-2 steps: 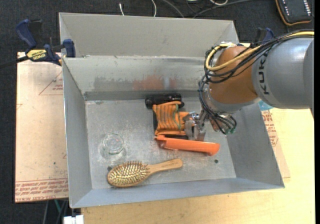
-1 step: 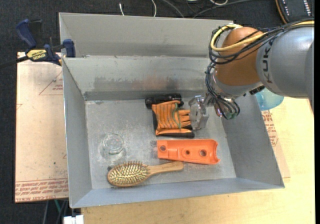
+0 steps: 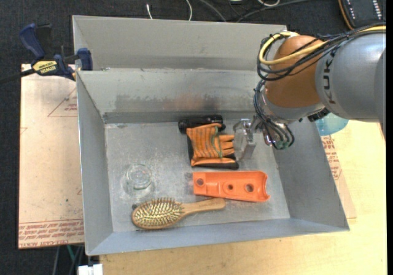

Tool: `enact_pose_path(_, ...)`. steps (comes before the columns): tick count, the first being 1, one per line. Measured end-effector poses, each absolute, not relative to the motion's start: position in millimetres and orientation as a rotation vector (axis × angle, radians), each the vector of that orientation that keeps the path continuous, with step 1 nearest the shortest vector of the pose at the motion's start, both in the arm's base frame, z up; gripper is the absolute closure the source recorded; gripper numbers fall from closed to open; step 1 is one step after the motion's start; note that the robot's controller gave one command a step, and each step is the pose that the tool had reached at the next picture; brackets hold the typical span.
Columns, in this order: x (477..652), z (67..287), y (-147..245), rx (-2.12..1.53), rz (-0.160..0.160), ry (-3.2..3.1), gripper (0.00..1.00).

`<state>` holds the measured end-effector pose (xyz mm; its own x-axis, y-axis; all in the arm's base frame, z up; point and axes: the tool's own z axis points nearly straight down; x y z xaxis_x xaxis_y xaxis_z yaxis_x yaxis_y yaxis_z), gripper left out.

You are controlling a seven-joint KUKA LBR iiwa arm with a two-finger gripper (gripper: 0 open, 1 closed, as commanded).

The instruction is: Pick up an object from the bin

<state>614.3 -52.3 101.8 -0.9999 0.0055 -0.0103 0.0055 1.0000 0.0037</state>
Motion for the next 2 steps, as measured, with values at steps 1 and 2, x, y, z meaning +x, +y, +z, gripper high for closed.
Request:
enact_pose_path(1,615.0,107.3,-25.3,-0.359,0.004,3.107,0.00)
enact_pose_path(2,615.8,108.4,-21.1,-0.371,0.005,3.104,0.00)
